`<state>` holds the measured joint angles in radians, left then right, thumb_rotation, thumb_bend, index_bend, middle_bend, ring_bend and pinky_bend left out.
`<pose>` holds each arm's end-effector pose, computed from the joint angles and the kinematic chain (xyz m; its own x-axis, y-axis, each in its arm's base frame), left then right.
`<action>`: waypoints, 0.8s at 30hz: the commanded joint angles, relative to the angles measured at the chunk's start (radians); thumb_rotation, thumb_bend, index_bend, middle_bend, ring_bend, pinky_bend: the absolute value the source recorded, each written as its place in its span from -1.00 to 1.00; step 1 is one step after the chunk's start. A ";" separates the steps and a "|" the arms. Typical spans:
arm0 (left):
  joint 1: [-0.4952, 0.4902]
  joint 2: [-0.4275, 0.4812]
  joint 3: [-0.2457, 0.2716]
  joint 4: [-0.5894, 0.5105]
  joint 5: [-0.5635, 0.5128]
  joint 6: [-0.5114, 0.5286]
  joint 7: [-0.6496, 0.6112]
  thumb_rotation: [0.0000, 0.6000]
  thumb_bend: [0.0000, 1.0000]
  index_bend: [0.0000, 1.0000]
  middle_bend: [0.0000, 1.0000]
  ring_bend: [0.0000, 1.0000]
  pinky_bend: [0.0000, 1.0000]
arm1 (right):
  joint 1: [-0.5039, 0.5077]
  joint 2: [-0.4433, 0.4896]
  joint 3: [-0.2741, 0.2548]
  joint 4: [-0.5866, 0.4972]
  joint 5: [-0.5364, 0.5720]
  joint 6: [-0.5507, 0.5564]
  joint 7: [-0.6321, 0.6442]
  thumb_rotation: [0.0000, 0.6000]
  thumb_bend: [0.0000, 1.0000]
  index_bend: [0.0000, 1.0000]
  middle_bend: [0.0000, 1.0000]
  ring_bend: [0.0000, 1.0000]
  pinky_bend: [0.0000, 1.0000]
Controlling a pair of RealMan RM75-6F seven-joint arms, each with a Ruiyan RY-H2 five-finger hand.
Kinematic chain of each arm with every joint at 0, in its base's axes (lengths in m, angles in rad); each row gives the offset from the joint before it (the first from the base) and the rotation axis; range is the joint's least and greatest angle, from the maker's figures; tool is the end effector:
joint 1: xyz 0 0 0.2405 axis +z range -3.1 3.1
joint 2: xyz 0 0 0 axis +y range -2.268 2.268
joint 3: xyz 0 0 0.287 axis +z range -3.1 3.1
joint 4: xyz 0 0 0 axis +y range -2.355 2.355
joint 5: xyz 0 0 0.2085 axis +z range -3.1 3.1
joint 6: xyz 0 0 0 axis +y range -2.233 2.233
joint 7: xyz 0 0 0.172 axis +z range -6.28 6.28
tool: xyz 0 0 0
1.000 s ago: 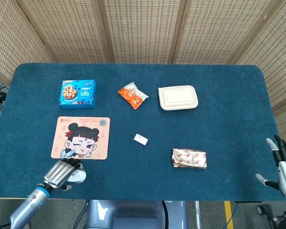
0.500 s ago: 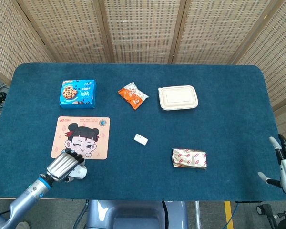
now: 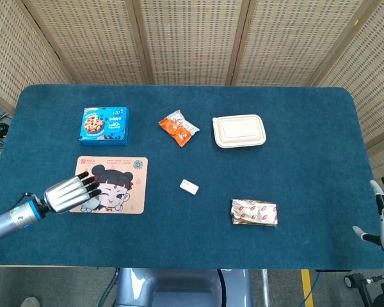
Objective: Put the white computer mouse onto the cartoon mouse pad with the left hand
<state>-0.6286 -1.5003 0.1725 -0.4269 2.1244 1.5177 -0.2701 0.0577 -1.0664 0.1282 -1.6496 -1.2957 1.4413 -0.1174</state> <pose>-0.3051 0.3632 0.0777 0.8358 -0.2606 0.4832 0.0894 -0.8038 -0.5881 -0.3659 -0.2141 0.2082 0.4840 0.0002 0.8751 -0.8557 0.2093 0.4732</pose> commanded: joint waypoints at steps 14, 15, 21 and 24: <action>-0.237 -0.123 0.225 0.362 0.121 -0.015 -0.173 1.00 -0.72 0.12 -0.09 -0.22 -0.17 | 0.018 -0.038 0.033 0.030 0.079 -0.005 -0.087 1.00 -1.00 -1.00 -1.00 -1.00 -1.00; -0.240 -0.124 0.229 0.362 0.120 -0.024 -0.172 1.00 -0.73 0.12 -0.09 -0.22 -0.17 | 0.018 -0.039 0.033 0.031 0.081 -0.005 -0.088 1.00 -1.00 -1.00 -1.00 -1.00 -1.00; -0.262 -0.152 0.253 0.363 0.106 -0.096 -0.160 1.00 -0.78 0.08 -0.11 -0.22 -0.17 | 0.020 -0.043 0.038 0.040 0.093 -0.007 -0.093 1.00 -1.00 -1.00 -1.00 -1.00 -1.00; -0.266 -0.163 0.259 0.361 0.099 -0.115 -0.161 1.00 -0.79 0.06 -0.14 -0.23 -0.17 | 0.021 -0.044 0.038 0.042 0.095 -0.009 -0.095 1.00 -1.00 -1.00 -1.00 -1.00 -1.00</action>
<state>-0.8922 -1.6602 0.4290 -0.0656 2.2259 1.4065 -0.4316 0.0788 -1.1102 0.1667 -1.6075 -1.2002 1.4326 -0.2128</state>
